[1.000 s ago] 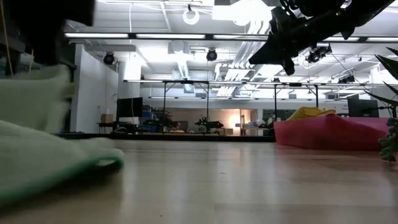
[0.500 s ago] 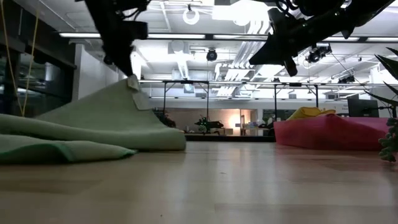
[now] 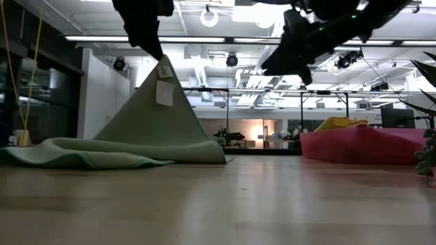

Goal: Fold microfiber towels
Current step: Fold the light green microfiber cloth

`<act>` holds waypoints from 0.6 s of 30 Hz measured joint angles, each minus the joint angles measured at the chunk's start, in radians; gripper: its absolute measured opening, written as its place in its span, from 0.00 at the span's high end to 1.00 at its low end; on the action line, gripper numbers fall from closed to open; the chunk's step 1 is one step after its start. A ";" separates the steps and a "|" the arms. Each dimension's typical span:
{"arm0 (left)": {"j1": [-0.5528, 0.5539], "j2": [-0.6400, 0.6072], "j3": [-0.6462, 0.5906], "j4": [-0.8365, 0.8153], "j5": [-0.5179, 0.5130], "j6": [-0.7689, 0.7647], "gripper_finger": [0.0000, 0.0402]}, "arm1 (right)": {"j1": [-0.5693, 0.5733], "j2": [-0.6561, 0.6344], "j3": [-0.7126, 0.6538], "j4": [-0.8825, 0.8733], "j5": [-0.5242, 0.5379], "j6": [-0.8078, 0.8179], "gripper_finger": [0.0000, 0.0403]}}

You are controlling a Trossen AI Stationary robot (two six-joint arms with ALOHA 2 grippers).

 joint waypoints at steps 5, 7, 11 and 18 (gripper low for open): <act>-0.024 0.000 0.000 0.019 -0.015 -0.054 1.00 | -0.018 0.190 0.129 -0.098 -0.082 -0.102 0.67; -0.030 0.000 0.000 0.019 -0.026 -0.068 1.00 | -0.044 0.277 0.192 -0.166 -0.127 -0.062 0.66; -0.034 0.000 0.000 0.019 -0.030 -0.095 1.00 | -0.086 0.448 0.315 -0.266 -0.231 -0.032 0.66; -0.036 -0.002 0.081 0.018 -0.067 -0.108 1.00 | -0.117 0.630 0.490 -0.392 -0.256 -0.185 0.66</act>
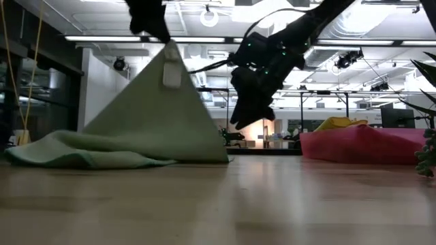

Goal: Fold microfiber towels
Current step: Fold the light green microfiber cloth

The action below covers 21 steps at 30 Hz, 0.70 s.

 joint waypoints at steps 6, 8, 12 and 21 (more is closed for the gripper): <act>0.000 0.000 0.165 -0.002 -0.047 -0.034 1.00 | -0.035 -0.006 0.040 -0.067 0.006 -0.203 0.66; 0.001 0.000 0.211 -0.002 -0.047 -0.067 1.00 | -0.052 -0.031 0.042 -0.077 0.007 -0.265 0.66; 0.001 0.000 0.268 -0.002 -0.063 -0.104 1.00 | -0.082 -0.068 0.043 -0.140 -0.001 -0.378 0.66; 0.029 0.019 0.221 -0.043 -0.065 -0.114 1.00 | -0.133 -0.085 0.042 -0.350 -0.004 -0.523 0.66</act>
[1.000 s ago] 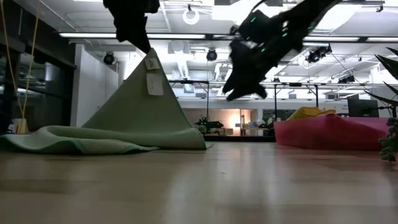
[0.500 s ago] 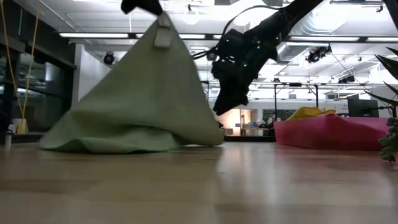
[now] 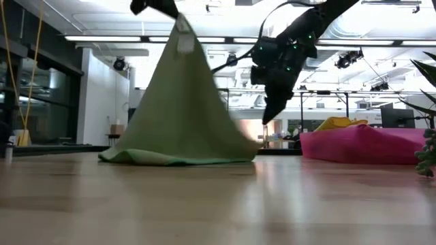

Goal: Fold microfiber towels
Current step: Fold the light green microfiber cloth

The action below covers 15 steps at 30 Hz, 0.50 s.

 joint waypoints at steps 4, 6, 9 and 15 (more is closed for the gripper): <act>-0.001 0.030 -0.023 -0.009 0.003 0.000 1.00 | -0.008 0.000 0.000 -0.064 -0.029 0.017 0.66; -0.001 0.048 -0.035 -0.008 -0.003 0.001 1.00 | 0.000 0.000 -0.012 -0.071 -0.075 0.023 0.66; 0.000 0.081 -0.048 -0.009 -0.036 0.008 1.00 | 0.031 0.000 -0.053 -0.055 -0.114 0.048 0.66; 0.020 0.140 -0.051 0.022 -0.074 0.011 1.00 | 0.161 0.000 -0.163 0.127 -0.114 0.124 0.66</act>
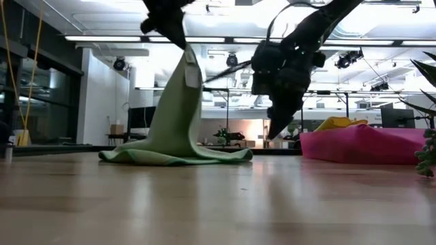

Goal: Fold microfiber towels
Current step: Fold the light green microfiber cloth

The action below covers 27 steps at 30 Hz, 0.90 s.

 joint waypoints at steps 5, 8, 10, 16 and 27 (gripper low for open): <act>0.019 0.021 0.000 0.023 0.013 -0.002 1.00 | 0.139 0.000 -0.050 0.147 0.113 -0.017 0.66; 0.025 0.027 0.000 0.021 0.033 -0.011 1.00 | 0.199 0.000 -0.061 0.213 0.231 -0.027 0.66; 0.025 0.025 0.000 0.022 0.036 -0.010 1.00 | 0.229 0.000 -0.064 0.250 0.279 -0.045 0.66; 0.025 0.025 0.000 0.022 0.045 -0.010 1.00 | 0.274 0.008 -0.064 0.319 0.302 -0.080 0.66; 0.025 0.025 0.000 0.050 0.060 -0.014 1.00 | 0.304 0.103 -0.064 0.454 0.302 -0.071 0.66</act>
